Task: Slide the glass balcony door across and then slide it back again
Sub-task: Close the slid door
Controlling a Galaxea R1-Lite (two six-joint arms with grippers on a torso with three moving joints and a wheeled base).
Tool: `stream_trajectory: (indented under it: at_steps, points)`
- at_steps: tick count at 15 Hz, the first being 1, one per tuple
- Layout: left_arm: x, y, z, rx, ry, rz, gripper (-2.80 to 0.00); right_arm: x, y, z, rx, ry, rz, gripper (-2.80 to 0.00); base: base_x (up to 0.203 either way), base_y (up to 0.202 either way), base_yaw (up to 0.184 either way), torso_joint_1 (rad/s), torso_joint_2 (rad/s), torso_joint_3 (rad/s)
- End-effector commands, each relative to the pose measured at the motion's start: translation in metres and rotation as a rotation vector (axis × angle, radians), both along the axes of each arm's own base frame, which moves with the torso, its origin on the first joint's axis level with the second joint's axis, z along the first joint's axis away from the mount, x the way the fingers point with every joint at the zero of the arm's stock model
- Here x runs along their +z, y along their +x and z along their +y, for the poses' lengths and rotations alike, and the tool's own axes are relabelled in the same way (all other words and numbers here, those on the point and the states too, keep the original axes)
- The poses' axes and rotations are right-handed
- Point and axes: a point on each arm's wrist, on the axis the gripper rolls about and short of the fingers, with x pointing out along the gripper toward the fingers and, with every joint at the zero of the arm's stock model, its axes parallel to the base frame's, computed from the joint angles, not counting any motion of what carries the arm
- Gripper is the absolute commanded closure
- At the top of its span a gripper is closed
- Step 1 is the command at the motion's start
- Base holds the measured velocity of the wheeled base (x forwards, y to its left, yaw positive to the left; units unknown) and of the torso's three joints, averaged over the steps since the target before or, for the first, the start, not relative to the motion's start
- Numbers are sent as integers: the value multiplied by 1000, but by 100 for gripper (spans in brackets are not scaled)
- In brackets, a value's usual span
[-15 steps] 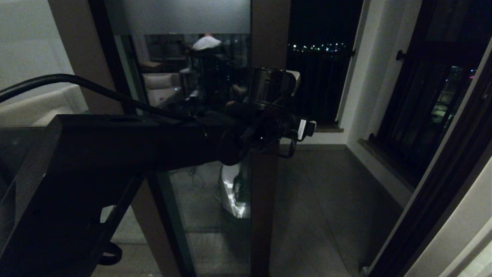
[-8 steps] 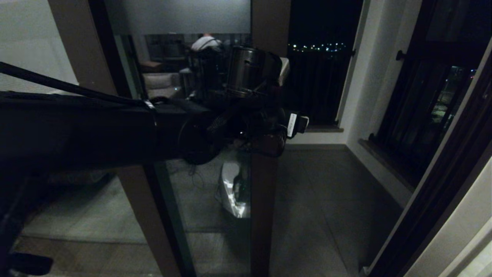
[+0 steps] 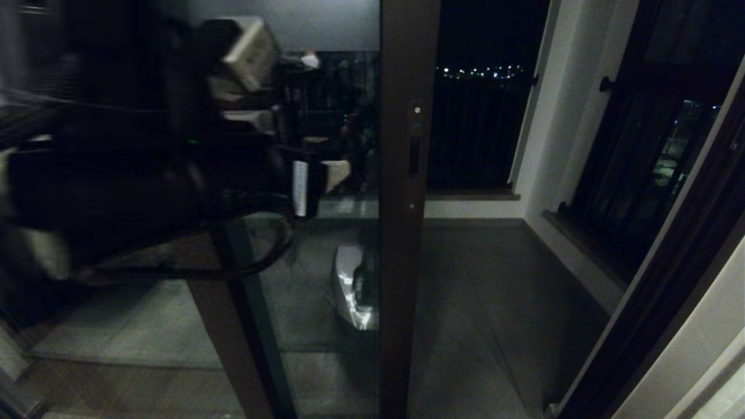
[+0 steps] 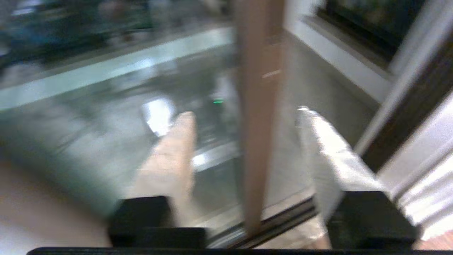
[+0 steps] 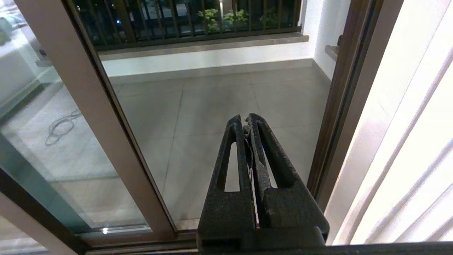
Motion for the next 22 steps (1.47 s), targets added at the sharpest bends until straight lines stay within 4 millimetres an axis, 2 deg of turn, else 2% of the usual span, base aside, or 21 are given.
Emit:
stream_trajectory:
  at_steps: [1, 4, 6, 8, 10, 12, 15, 17, 19, 22]
  points:
    - [16, -75, 87, 102, -99, -120, 0, 0, 0, 0, 1, 0, 1, 0, 0, 0, 0, 0, 0, 0]
    - [0, -147, 152, 277, -121, -218, 0, 0, 0, 0, 1, 0, 1, 0, 0, 0, 0, 0, 0, 0]
    - [-12, -194, 175, 430, -110, -289, 0, 0, 0, 0, 0, 0, 1, 0, 0, 0, 0, 0, 0, 0]
    - [-29, -239, 180, 606, -50, -313, 0, 0, 0, 0, 1, 0, 1, 0, 0, 0, 0, 0, 0, 0]
    - [-46, -279, 177, 698, -10, -358, 0, 0, 0, 0, 1, 0, 1, 0, 0, 0, 0, 0, 0, 0]
    - [-68, -303, 171, 692, 10, -394, 0, 0, 0, 0, 0, 0, 1, 0, 0, 0, 0, 0, 0, 0]
    - [-120, -290, 169, 638, 31, -258, 0, 0, 0, 0, 1, 0, 1, 0, 0, 0, 0, 0, 0, 0]
    - [-157, -272, 168, 574, 41, -145, 0, 0, 0, 0, 1, 0, 1, 0, 0, 0, 0, 0, 0, 0]
    - [-182, -258, 166, 522, 46, -50, 0, 0, 0, 0, 1, 0, 1, 0, 0, 0, 0, 0, 0, 0]
    - [-219, -240, 163, 344, 77, 80, 0, 0, 0, 0, 1, 0, 1, 0, 0, 0, 0, 0, 0, 0]
